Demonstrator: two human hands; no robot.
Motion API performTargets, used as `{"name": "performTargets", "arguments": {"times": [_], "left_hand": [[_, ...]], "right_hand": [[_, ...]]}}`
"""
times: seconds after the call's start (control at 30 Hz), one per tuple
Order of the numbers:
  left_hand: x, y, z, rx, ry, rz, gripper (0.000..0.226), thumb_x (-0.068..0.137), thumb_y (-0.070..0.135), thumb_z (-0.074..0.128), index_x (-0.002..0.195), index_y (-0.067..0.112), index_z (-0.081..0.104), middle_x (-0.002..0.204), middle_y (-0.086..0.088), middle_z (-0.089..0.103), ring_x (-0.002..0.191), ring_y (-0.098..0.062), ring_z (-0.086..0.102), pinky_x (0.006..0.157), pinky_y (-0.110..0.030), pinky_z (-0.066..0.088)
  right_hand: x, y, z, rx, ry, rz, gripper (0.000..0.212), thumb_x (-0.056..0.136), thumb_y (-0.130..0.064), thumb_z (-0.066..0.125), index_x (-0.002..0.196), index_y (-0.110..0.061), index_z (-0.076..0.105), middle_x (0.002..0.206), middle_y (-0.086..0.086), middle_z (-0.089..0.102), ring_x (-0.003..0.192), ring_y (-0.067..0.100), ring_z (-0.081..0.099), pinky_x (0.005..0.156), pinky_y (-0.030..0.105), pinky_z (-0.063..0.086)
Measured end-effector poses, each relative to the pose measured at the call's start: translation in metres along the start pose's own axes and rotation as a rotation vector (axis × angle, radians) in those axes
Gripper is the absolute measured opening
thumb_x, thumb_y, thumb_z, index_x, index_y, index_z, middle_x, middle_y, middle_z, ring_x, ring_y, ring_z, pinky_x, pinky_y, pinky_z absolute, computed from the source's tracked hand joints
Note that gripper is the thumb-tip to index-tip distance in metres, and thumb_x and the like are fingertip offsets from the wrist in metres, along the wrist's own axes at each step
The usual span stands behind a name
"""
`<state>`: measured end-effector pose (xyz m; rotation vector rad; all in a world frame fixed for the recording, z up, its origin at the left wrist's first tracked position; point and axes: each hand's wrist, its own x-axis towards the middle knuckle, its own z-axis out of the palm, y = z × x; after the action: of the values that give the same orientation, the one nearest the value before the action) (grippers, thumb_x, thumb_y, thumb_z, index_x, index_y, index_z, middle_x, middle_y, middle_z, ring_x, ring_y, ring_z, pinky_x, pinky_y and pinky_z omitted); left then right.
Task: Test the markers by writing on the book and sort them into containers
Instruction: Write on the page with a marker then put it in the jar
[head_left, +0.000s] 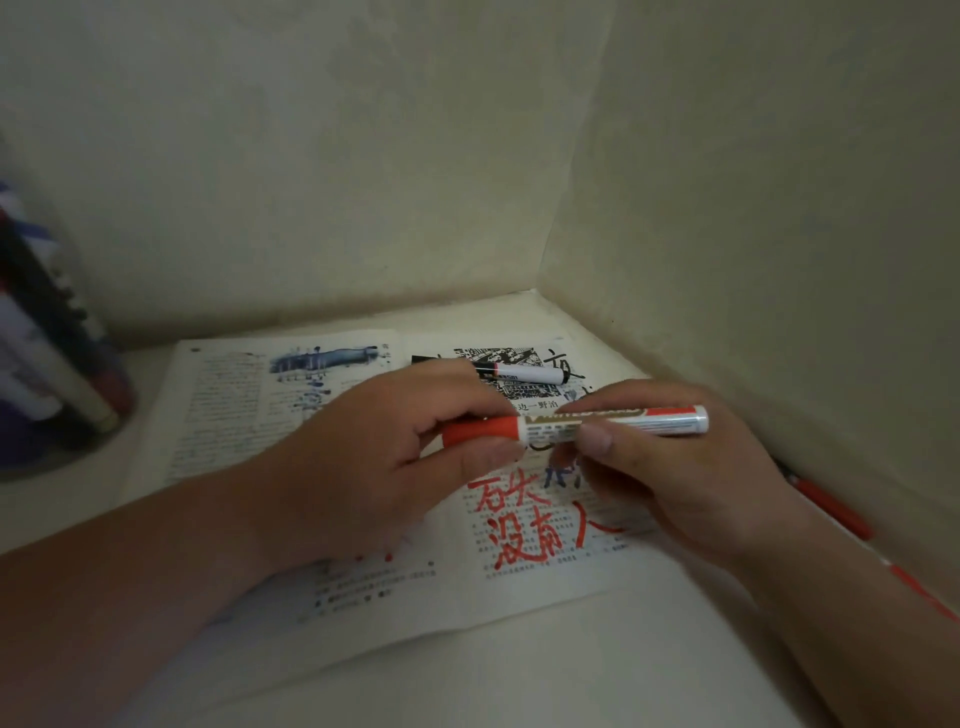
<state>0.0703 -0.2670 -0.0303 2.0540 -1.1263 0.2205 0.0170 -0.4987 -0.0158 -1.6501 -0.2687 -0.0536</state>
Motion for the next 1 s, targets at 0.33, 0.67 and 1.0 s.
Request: {"name": "performTargets", "arguments": {"times": [0.33,0.67,1.0], "left_hand": [[-0.005,0.003,-0.007,-0.233,0.011,-0.187,0.044,0.092,0.056,0.045,0.072,0.019,0.058,0.059,-0.001,0.048,0.055,-0.006,0.045,0.056,-0.016,0.037],[-0.006,0.008,-0.001,-0.032,0.187,-0.134,0.073,0.087,0.077,0.038,0.060,0.009,0.046,0.050,-0.006,0.043,0.045,-0.018,0.041,0.045,-0.017,0.032],[0.000,-0.006,-0.009,0.167,0.263,-0.038,0.036,0.082,0.065,0.058,0.073,0.030,0.055,0.069,0.009,0.054,0.069,-0.003,0.053,0.062,-0.008,0.035]], "right_hand": [[-0.013,0.001,0.007,-0.506,0.099,-0.388,0.023,0.085,-0.052,0.070,0.094,-0.031,0.069,0.074,0.005,0.066,0.061,0.026,0.059,0.054,0.034,0.047],[-0.013,-0.003,0.018,-0.160,0.054,-0.020,0.021,0.080,-0.039,0.075,0.072,-0.020,0.071,0.051,-0.010,0.049,0.045,0.004,0.040,0.047,0.018,0.034],[0.005,-0.002,0.020,0.313,0.055,0.187,0.011,0.084,-0.021,0.064,0.077,-0.016,0.057,0.057,0.005,0.040,0.048,0.016,0.029,0.042,0.022,0.022]]}}
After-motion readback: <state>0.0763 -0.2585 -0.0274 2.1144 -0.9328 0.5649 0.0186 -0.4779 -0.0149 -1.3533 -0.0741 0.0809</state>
